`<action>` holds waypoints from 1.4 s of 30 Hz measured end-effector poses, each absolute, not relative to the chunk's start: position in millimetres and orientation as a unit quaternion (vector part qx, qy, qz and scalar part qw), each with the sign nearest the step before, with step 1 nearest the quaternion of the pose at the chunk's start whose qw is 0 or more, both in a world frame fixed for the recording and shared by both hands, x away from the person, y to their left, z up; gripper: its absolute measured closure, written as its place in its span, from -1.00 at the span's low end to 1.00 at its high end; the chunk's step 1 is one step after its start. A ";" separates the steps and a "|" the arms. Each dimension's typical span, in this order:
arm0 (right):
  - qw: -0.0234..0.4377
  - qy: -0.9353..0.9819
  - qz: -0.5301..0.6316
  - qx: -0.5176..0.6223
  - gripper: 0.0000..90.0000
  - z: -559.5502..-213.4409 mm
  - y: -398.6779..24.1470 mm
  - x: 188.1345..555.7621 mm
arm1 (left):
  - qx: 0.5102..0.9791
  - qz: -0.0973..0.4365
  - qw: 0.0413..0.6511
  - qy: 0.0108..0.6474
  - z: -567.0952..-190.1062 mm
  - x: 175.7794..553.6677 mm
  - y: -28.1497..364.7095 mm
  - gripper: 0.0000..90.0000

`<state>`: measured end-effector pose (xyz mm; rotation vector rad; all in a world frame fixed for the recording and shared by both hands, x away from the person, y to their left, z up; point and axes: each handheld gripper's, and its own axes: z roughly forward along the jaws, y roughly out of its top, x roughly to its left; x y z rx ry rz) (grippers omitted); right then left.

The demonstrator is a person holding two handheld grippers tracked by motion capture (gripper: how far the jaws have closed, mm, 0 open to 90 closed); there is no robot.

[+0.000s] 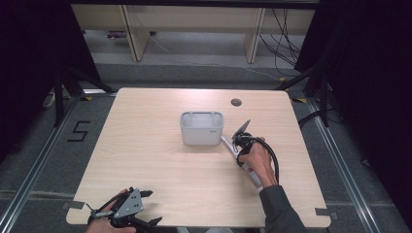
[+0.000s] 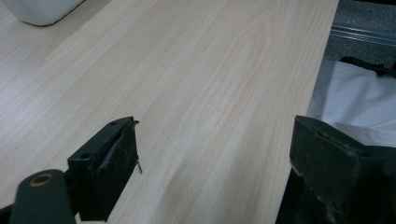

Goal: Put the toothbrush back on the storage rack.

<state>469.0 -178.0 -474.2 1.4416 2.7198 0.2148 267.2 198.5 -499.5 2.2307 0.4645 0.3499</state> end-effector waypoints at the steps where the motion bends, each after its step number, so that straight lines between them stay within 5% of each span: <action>1: 0.028 0.881 0.070 0.467 0.48 -474.2 -178.0 469.0 | 0.884 0.139 0.406 0.184 -499.5 267.2 198.5 -0.67; 19: 0.022 0.869 0.105 0.483 0.48 -457.2 -200.3 471.3 | 0.884 0.140 0.406 0.185 -499.3 267.5 198.7 -0.67; 42: 0.127 0.802 0.312 0.493 0.48 -399.5 -241.8 454.2 | 0.884 0.140 0.405 0.185 -499.5 267.4 198.4 -0.67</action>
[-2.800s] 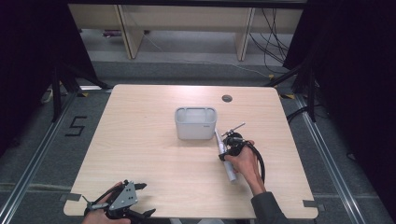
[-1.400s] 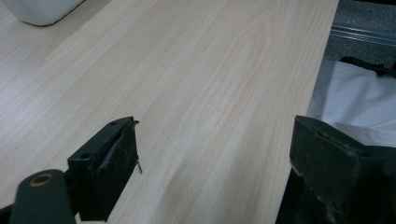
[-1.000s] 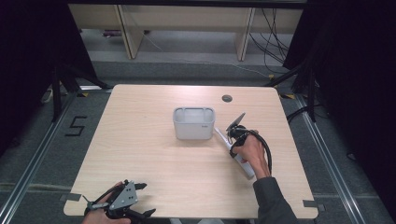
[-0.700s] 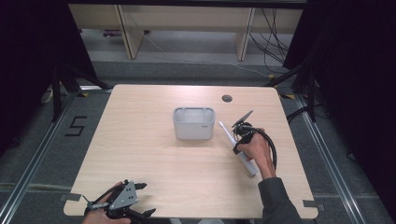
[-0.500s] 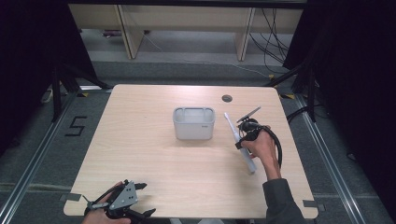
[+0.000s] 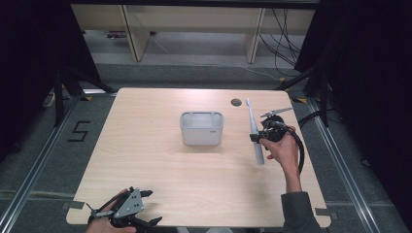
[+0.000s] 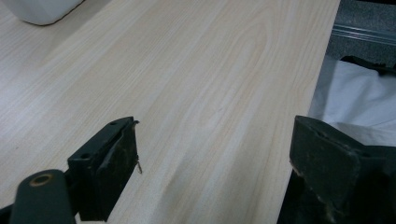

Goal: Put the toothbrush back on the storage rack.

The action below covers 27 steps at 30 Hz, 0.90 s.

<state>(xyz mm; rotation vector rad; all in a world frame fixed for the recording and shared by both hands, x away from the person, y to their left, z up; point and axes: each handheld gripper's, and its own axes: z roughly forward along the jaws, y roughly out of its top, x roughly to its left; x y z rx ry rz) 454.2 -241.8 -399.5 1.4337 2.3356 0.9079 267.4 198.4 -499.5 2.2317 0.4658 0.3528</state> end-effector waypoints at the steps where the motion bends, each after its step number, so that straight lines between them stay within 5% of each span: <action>1: 0.127 0.802 0.312 0.493 0.48 -399.5 -241.8 454.2 | 0.884 0.140 0.405 0.185 -499.5 267.4 198.4 -0.67; 16: 0.186 0.761 0.412 0.465 0.48 -387.0 -242.5 460.8 | 0.881 0.142 0.409 0.191 -499.5 267.7 198.3 -0.67; 27: 0.187 0.732 0.466 0.460 0.48 -377.4 -230.0 466.6 | 0.875 0.145 0.418 0.195 -500.3 267.1 197.6 -0.67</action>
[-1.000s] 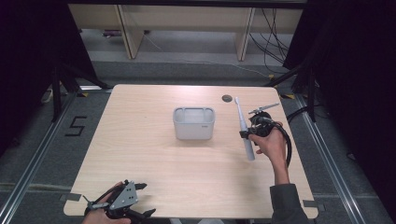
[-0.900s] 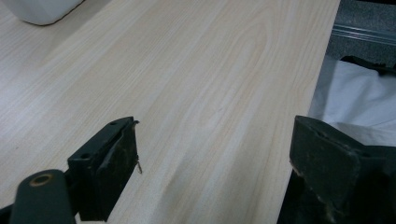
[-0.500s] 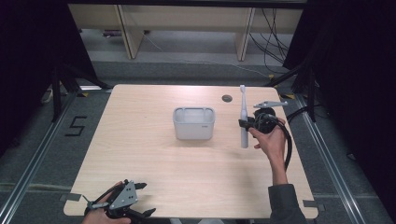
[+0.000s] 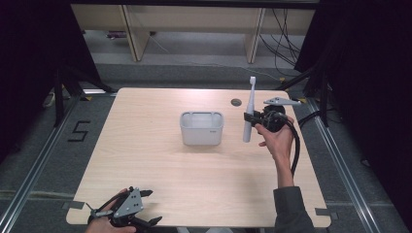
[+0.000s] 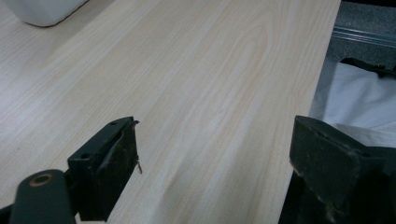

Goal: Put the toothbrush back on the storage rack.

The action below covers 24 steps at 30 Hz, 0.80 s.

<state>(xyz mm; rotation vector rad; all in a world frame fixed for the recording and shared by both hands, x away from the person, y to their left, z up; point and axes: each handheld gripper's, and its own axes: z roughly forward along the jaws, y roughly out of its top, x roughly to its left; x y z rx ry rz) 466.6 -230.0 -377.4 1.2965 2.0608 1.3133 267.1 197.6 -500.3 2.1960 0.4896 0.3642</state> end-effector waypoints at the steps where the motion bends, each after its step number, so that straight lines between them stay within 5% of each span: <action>1: 0.191 0.736 0.467 0.452 0.48 -376.8 -229.2 468.3 | 0.875 0.144 0.418 0.196 -500.4 266.8 197.4 -0.67; 24: 0.192 0.718 0.511 0.433 0.48 -351.5 -198.4 481.0 | 0.879 0.144 0.413 0.190 -499.0 267.4 198.5 -0.67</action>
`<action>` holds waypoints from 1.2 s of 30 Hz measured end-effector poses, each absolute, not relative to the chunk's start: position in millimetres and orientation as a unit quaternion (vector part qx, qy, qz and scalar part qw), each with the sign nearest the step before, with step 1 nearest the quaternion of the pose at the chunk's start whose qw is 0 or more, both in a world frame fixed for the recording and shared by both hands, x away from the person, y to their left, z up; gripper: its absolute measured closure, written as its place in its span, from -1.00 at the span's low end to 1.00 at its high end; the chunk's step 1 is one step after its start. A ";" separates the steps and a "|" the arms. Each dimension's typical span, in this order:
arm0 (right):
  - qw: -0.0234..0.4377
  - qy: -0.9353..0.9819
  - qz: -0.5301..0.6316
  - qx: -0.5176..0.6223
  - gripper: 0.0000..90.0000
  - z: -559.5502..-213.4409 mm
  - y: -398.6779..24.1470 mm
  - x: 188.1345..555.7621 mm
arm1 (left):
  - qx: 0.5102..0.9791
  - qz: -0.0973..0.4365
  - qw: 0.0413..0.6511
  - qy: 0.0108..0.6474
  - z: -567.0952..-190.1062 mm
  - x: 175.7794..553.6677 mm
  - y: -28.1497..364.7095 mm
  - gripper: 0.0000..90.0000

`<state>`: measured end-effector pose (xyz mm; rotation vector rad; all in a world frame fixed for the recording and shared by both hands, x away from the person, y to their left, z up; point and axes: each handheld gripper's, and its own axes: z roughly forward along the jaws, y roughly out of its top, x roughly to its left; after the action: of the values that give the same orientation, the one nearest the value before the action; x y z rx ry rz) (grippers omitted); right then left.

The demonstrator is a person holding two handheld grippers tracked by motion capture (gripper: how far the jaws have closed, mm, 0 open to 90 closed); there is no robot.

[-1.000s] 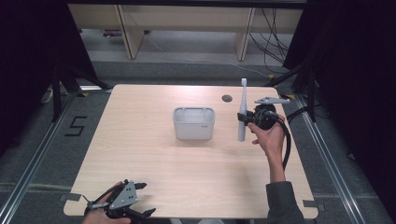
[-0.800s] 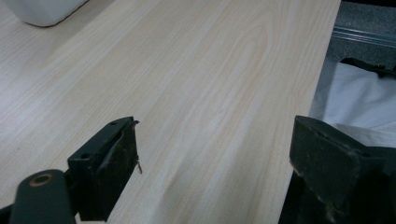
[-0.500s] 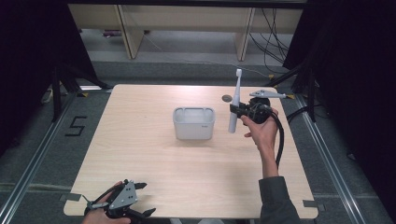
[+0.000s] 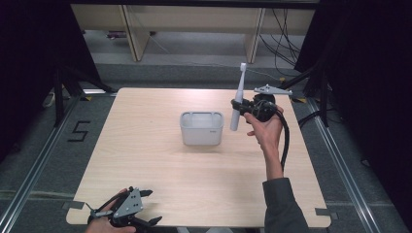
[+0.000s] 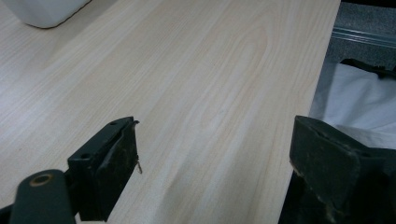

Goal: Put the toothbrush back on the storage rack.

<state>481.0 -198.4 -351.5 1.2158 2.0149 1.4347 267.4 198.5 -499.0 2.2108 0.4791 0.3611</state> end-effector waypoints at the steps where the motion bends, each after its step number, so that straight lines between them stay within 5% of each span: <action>1: 0.192 0.720 0.509 0.430 0.48 -349.6 -197.4 481.5 | 0.879 0.143 0.414 0.191 -499.5 267.2 198.3 -0.67; 36: 0.192 0.724 0.509 0.424 0.48 -345.1 -150.2 509.6 | 0.880 0.140 0.413 0.189 -498.5 267.5 198.6 -0.67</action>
<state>509.6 -150.2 -345.1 1.1894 2.0337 1.4293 267.5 198.6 -498.5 2.2125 0.4748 0.3533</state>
